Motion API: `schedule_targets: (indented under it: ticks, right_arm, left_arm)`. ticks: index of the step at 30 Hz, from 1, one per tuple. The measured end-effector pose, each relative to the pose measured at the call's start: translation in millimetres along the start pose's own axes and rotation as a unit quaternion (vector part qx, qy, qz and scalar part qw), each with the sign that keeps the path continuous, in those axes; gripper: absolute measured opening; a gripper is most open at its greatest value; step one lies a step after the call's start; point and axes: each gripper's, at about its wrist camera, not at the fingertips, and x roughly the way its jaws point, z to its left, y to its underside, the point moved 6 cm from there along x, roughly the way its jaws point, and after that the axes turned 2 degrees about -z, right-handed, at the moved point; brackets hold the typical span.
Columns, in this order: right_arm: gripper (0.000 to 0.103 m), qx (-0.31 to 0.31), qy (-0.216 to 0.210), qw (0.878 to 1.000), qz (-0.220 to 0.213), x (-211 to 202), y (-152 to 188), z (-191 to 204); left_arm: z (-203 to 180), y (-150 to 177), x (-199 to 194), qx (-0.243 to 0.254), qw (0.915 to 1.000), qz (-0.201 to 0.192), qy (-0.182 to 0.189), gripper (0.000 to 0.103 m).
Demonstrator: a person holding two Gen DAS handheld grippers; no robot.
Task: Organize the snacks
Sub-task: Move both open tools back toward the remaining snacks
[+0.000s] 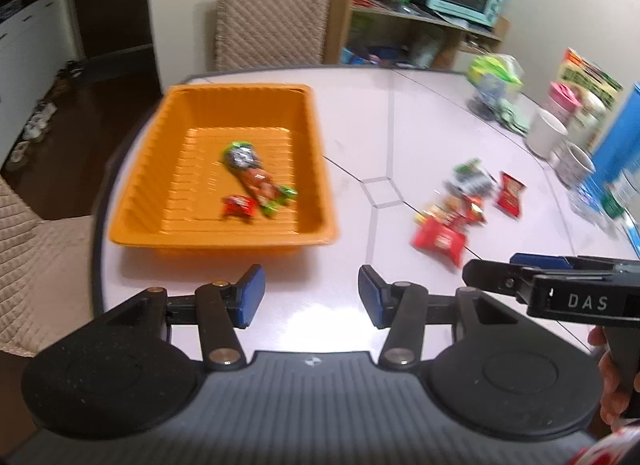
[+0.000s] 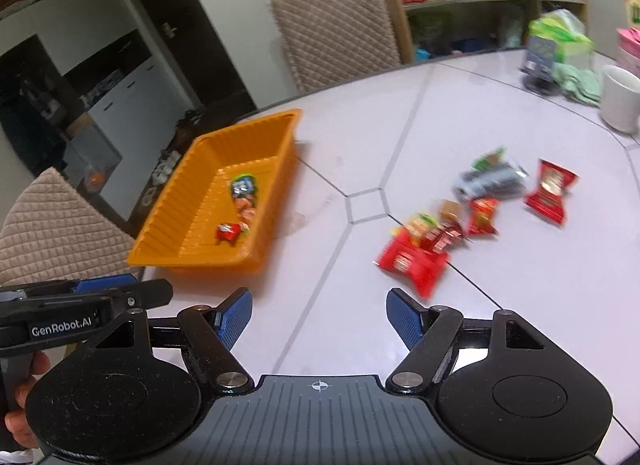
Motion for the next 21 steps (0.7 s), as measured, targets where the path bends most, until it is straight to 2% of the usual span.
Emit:
schedule_targets:
  ticks: [11, 21]
  right_arm:
    - [0.074, 0.051, 0.05, 0.997, -0.008, -33.2, 20.4, -47.4]
    - [0.074, 0.096, 0.09, 0.991, -0.015, -45.4, 28.0, -88.2]
  left_arm:
    - [-60.6, 14.0, 15.7, 0.045, 0.9975, 0.021, 0.051, 0.048]
    - [-97.9, 15.8, 37.1, 0.072, 0.9943, 0.03, 0.073, 0.054]
